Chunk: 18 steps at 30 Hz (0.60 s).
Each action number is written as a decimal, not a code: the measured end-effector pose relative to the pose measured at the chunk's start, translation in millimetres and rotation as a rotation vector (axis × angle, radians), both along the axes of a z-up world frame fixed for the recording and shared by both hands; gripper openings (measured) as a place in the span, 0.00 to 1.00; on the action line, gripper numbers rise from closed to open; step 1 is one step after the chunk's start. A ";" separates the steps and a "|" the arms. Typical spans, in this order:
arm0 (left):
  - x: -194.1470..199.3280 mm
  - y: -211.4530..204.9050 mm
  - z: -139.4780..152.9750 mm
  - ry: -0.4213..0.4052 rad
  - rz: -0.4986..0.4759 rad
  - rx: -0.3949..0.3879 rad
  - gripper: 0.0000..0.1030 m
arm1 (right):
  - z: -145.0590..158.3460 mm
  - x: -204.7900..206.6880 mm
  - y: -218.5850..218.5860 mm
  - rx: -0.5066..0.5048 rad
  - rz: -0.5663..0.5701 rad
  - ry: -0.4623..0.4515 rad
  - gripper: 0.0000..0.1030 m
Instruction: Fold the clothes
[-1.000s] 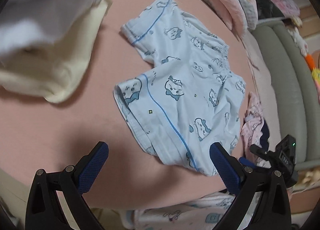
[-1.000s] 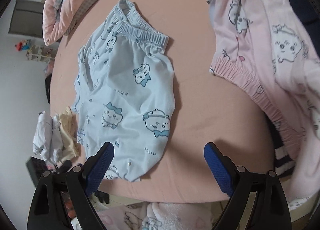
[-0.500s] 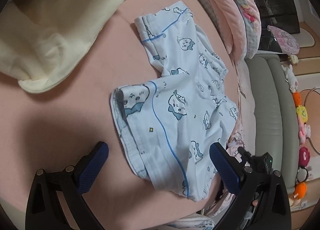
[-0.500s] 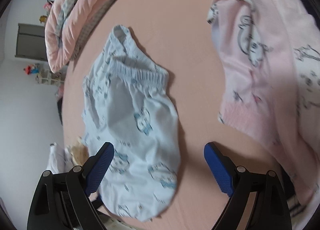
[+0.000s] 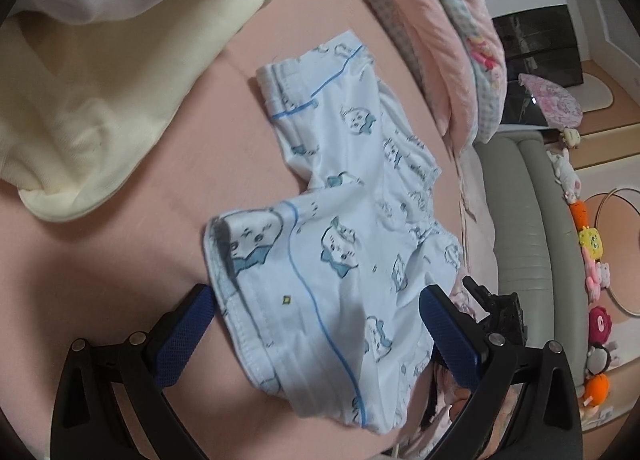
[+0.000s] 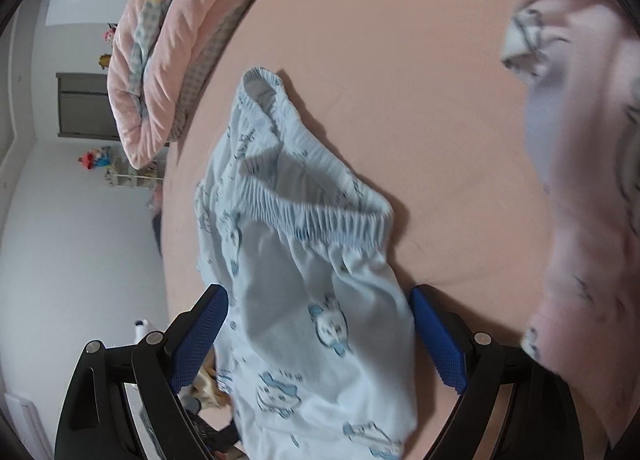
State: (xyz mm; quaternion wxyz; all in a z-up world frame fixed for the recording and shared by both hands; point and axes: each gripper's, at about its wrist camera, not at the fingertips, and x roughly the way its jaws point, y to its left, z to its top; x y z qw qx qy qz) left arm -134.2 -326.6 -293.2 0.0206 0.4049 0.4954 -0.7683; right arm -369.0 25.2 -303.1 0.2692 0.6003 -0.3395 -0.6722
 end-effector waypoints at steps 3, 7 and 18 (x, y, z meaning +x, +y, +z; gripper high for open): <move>-2.3 -1.3 -2.6 0.030 0.039 0.011 1.00 | -5.2 -6.0 2.2 -0.052 -0.013 0.007 0.89; -1.9 -1.1 -5.7 0.049 0.042 0.009 0.99 | -9.3 -3.4 9.8 -0.073 -0.010 0.033 0.87; 2.2 6.9 -4.7 -0.024 0.067 -0.139 0.54 | -43.2 -4.2 39.1 -0.055 -0.056 -0.046 0.01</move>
